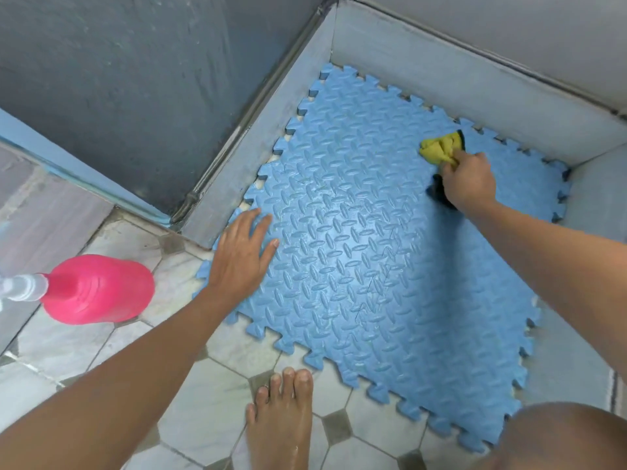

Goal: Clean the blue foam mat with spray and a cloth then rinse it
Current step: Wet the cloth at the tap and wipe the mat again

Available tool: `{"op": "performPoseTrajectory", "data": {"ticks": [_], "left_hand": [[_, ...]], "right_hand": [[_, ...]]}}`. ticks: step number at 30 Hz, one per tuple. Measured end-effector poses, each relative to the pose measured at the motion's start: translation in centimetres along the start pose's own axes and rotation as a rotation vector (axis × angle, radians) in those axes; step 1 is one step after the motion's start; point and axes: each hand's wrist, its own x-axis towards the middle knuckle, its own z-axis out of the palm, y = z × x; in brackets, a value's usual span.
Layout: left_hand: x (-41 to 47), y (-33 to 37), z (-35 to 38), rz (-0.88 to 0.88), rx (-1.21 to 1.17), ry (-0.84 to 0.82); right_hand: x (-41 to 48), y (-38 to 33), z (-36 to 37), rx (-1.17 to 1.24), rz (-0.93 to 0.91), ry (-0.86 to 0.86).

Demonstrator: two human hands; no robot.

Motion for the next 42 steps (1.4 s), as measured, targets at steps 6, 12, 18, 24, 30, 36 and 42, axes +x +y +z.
{"op": "performPoseTrajectory", "data": {"ticks": [6, 12, 18, 24, 30, 36, 42], "left_hand": [[-0.2, -0.5, 0.0, -0.024, -0.040, -0.029], [-0.2, -0.4, -0.3, -0.037, -0.044, -0.038], [-0.2, -0.7, 0.0, -0.028, -0.057, -0.022], [-0.3, -0.5, 0.2, -0.046, -0.058, 0.000], [-0.1, -0.5, 0.5, -0.045, -0.045, 0.001], [0.0, -0.4, 0.3, -0.027, -0.047, 0.015], [0.0, -0.5, 0.2, -0.015, -0.077, 0.043]], "right_hand": [[-8.8, -7.3, 1.9, 0.014, -0.347, -0.107], [-21.8, -9.8, 2.5, -0.039, -1.094, -0.515], [-13.1, -2.5, -0.1, -0.075, -0.711, -0.329], [0.6, 12.9, -4.5, -0.111, 0.239, -0.027], [1.7, 7.5, -1.6, 0.010, 0.388, 0.080], [-6.0, -11.8, 4.0, 0.149, -0.278, -0.078], [-11.9, -19.1, 4.7, 0.030, -0.693, -0.266]]}}
